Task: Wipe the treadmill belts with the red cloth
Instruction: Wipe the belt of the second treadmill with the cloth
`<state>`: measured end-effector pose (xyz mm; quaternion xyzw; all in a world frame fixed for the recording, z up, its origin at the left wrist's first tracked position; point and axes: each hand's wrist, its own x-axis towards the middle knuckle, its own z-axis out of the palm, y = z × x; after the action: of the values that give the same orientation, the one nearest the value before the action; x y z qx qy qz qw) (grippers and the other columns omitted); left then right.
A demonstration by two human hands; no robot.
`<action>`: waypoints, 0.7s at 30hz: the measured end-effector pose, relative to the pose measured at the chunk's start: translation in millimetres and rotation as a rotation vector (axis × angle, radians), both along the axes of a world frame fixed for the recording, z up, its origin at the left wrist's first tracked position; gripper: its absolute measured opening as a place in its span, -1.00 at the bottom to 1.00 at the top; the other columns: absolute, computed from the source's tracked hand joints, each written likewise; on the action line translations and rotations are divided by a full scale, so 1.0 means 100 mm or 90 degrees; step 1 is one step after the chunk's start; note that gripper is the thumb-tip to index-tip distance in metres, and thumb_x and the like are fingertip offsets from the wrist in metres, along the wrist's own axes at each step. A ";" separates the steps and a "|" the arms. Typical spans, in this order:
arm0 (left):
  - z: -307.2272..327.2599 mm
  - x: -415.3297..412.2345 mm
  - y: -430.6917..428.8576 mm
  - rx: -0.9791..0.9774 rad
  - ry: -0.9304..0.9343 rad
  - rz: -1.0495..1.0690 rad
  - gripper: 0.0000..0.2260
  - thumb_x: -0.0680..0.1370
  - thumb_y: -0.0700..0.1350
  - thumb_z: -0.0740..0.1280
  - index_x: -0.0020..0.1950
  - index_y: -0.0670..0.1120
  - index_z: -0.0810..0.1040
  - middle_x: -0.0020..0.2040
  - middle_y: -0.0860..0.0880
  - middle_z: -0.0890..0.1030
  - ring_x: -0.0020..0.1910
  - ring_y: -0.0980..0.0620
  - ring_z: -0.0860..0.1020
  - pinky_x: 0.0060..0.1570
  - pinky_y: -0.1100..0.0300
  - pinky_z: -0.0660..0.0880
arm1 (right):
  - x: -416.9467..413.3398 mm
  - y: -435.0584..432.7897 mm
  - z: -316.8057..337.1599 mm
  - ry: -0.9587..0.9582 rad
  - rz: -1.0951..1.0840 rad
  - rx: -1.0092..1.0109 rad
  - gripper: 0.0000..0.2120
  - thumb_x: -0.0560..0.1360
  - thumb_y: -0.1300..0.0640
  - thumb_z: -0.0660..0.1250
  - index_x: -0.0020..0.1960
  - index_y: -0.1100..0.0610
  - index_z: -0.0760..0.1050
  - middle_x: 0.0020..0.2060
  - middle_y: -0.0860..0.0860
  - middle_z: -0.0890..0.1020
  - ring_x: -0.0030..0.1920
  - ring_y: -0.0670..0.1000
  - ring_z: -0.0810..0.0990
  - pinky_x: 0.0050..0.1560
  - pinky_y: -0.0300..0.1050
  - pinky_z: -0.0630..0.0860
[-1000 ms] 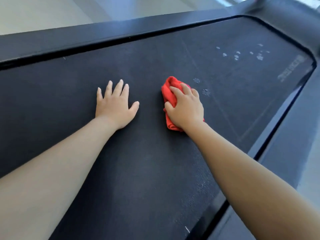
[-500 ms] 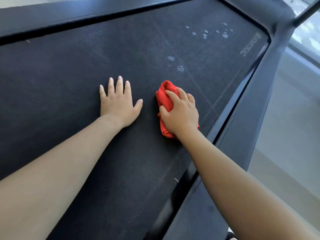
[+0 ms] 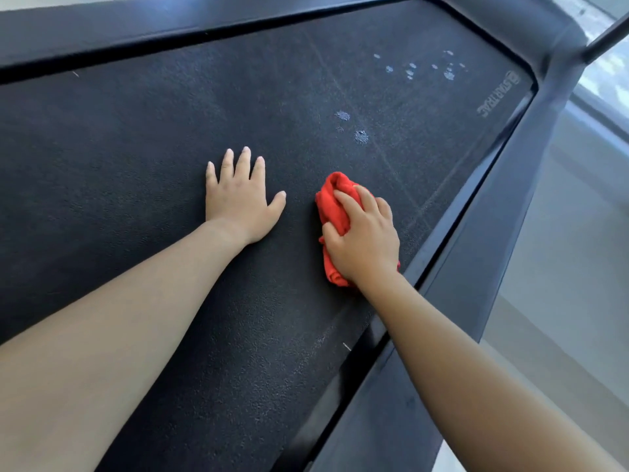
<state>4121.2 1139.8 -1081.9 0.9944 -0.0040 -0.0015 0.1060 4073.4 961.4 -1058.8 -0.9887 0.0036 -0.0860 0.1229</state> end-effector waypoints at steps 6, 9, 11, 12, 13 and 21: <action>0.03 0.03 -0.06 0.000 0.017 0.031 -0.37 0.56 0.21 0.05 0.54 -0.07 0.03 0.57 -0.07 -0.03 0.54 -0.11 -0.11 0.46 -0.14 -0.13 | 0.51 -0.14 0.03 0.017 0.015 0.001 -0.53 0.45 -0.08 0.23 0.36 -0.11 0.36 0.41 -0.12 0.29 0.36 0.07 0.23 0.11 0.03 0.41; 0.07 0.08 -0.20 -0.017 0.032 0.089 -0.39 0.57 0.18 0.07 0.54 -0.09 0.04 0.57 -0.07 -0.03 0.53 -0.11 -0.11 0.44 -0.21 -0.14 | 0.70 -0.20 0.03 0.031 0.046 -0.005 -0.53 0.45 -0.08 0.22 0.35 -0.09 0.36 0.43 -0.11 0.27 0.36 0.07 0.21 0.11 0.02 0.39; 0.10 0.15 -0.34 -0.021 0.043 0.128 -0.38 0.58 0.16 0.06 0.54 -0.13 0.02 0.57 -0.06 -0.04 0.54 -0.08 -0.11 0.40 -0.29 -0.13 | 0.83 -0.26 0.05 0.044 0.079 -0.007 -0.53 0.46 -0.08 0.23 0.36 -0.08 0.35 0.44 -0.10 0.25 0.38 0.08 0.19 0.11 0.02 0.38; 0.11 0.18 -0.42 -0.021 0.048 0.143 -0.38 0.59 0.16 0.05 0.53 -0.15 0.01 0.57 -0.05 -0.04 0.54 -0.06 -0.11 0.38 -0.33 -0.13 | 0.90 -0.30 0.06 0.050 0.097 -0.006 -0.53 0.46 -0.08 0.23 0.36 -0.08 0.34 0.45 -0.09 0.25 0.39 0.08 0.19 0.11 0.02 0.38; 0.12 0.22 -0.49 -0.019 0.053 0.159 -0.38 0.59 0.16 0.04 0.53 -0.16 0.00 0.57 -0.03 -0.05 0.54 -0.04 -0.10 0.36 -0.36 -0.13 | 0.99 -0.34 0.07 0.053 0.114 -0.006 -0.53 0.46 -0.08 0.23 0.37 -0.08 0.34 0.45 -0.10 0.25 0.39 0.08 0.18 0.12 0.02 0.38; 0.03 0.38 -0.69 0.018 0.019 0.267 -0.43 0.59 0.16 -0.01 0.55 -0.05 -0.01 0.56 0.03 -0.01 0.53 0.02 -0.09 0.38 -0.35 -0.14 | 1.50 -0.48 0.04 0.055 0.195 0.035 -0.55 0.46 -0.07 0.22 0.34 -0.07 0.36 0.44 -0.09 0.25 0.41 0.10 0.15 0.13 0.02 0.39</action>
<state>4159.1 1071.2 -1078.6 0.9747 0.2047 0.0055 0.0898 4223.4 913.1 -1054.8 -0.9766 -0.1398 -0.0235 0.1614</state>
